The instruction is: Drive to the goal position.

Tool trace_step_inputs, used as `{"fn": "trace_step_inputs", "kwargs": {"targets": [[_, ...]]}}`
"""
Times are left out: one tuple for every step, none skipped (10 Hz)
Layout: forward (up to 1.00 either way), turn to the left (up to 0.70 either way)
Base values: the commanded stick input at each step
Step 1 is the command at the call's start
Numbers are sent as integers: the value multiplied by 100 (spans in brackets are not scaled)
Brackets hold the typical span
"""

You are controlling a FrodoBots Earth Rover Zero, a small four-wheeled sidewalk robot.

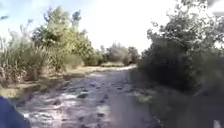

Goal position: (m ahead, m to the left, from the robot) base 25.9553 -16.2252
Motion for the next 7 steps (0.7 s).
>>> {"fn": "trace_step_inputs", "kwargs": {"targets": [[100,0],[100,17],[100,27],[100,27],[100,0],[100,14],[100,27]]}}
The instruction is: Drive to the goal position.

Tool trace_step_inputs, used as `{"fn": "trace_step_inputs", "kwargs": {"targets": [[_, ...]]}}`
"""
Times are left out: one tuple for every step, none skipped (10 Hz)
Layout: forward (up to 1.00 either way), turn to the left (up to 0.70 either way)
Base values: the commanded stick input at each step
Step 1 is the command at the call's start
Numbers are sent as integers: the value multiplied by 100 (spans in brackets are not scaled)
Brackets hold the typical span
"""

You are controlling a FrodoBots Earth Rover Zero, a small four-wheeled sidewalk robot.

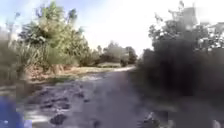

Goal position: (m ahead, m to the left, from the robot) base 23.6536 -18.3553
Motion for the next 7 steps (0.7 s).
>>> {"fn": "trace_step_inputs", "kwargs": {"targets": [[100,27],[100,27],[100,27],[100,27],[100,25],[100,9],[100,0]]}}
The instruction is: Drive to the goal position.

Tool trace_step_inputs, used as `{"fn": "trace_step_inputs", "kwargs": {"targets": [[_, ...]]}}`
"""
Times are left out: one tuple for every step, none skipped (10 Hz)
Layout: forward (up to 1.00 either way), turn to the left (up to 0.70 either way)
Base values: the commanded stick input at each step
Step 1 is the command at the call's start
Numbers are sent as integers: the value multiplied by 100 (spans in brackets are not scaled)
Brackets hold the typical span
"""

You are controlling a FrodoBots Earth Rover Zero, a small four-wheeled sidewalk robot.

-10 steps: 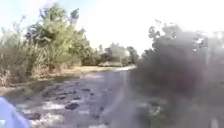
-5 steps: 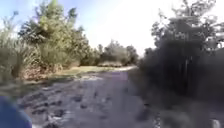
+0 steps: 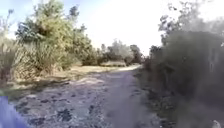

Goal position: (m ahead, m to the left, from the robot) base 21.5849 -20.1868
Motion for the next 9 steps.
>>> {"fn": "trace_step_inputs", "kwargs": {"targets": [[100,0],[100,0],[100,0],[100,0],[100,0],[100,0],[100,0],[100,0],[100,0]]}}
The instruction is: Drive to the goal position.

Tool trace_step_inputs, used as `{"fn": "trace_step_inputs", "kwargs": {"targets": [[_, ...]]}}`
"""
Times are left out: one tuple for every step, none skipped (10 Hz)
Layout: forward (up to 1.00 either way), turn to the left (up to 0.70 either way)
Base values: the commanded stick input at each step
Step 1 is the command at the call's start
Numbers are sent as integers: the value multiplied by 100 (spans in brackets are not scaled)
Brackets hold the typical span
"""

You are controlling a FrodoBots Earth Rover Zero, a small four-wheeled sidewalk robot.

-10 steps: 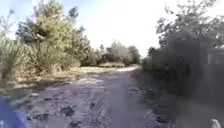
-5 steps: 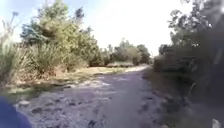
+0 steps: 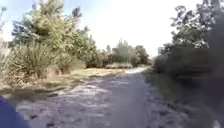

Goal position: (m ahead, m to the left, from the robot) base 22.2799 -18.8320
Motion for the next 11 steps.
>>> {"fn": "trace_step_inputs", "kwargs": {"targets": [[100,0],[100,0],[100,0],[100,20],[100,27],[100,9],[100,0],[100,0],[100,0],[100,0],[100,0]]}}
